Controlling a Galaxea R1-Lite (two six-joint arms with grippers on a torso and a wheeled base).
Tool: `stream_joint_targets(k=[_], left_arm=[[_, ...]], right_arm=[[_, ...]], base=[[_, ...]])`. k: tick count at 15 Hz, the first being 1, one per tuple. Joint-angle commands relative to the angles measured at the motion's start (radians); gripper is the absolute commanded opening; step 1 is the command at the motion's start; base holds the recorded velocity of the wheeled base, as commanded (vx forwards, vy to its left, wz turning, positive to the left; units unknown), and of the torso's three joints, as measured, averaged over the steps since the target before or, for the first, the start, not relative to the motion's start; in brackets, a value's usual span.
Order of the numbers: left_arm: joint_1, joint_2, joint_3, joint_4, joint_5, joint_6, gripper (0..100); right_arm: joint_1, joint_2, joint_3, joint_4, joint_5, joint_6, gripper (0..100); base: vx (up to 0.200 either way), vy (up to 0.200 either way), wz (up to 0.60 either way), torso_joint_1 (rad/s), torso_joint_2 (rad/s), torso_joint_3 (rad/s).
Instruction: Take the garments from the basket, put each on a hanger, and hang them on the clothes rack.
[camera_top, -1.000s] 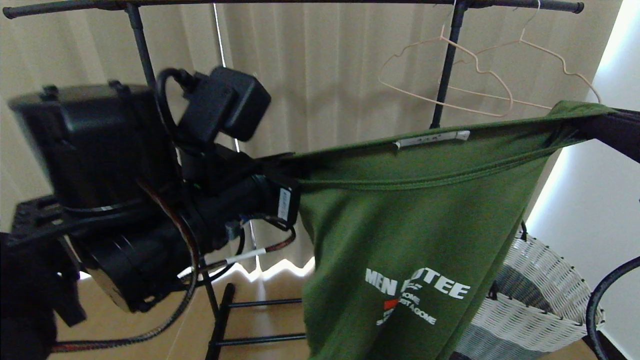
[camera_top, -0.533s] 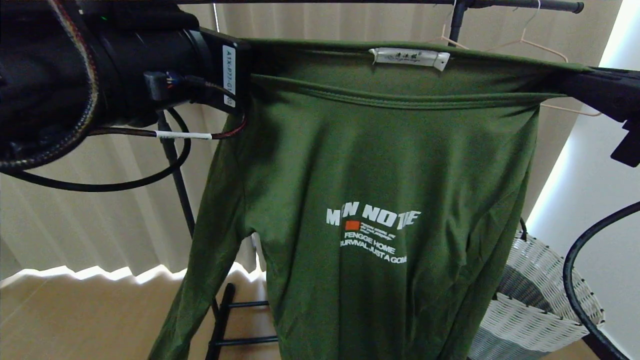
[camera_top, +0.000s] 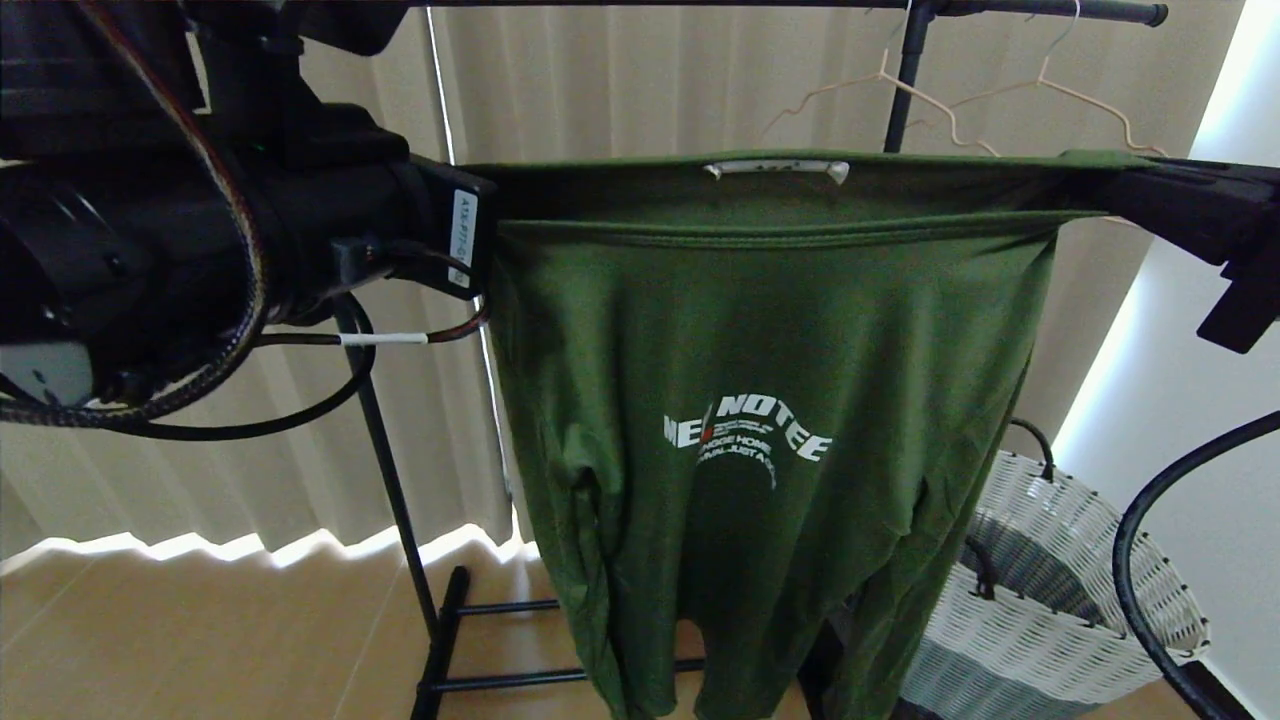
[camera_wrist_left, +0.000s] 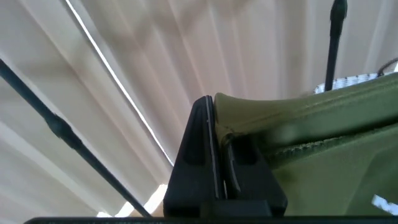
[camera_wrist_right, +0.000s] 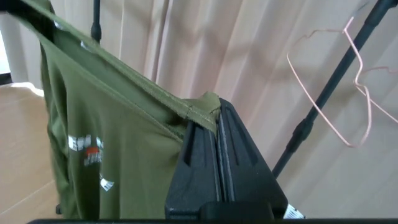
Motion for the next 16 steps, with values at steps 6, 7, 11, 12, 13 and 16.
stream_joint_targets(k=[6,7,11,12,13,16], left_arm=[[0.004,0.088,0.003,-0.108,-0.001,-0.027,0],[0.004,0.112,-0.004,-0.134,-0.001,-0.027,0],[0.018,0.215,-0.063,-0.212,-0.003,-0.028,0],[0.018,0.221,-0.065,-0.223,-0.003,-0.028,0],[0.018,0.218,-0.06,-0.225,-0.003,-0.031,0],[0.019,0.189,-0.051,-0.217,-0.004,-0.045,0]], right_arm=[[-0.025,-0.18,0.031,0.155,0.001,0.005,0],[-0.012,-0.209,0.031,0.209,0.009,0.017,0],[0.097,-0.298,0.05,0.298,0.145,0.08,0],[0.097,-0.296,0.059,0.292,0.153,0.08,0],[0.097,-0.292,0.064,0.292,0.151,0.08,0],[0.08,-0.253,0.058,0.289,0.137,0.057,0]], base=[[0.0,0.0,0.0,0.0,0.0,0.0],[0.0,0.0,0.0,0.0,0.0,0.0],[0.0,0.0,0.0,0.0,0.0,0.0],[0.0,0.0,0.0,0.0,0.0,0.0],[0.0,0.0,0.0,0.0,0.0,0.0],[0.0,0.0,0.0,0.0,0.0,0.0]])
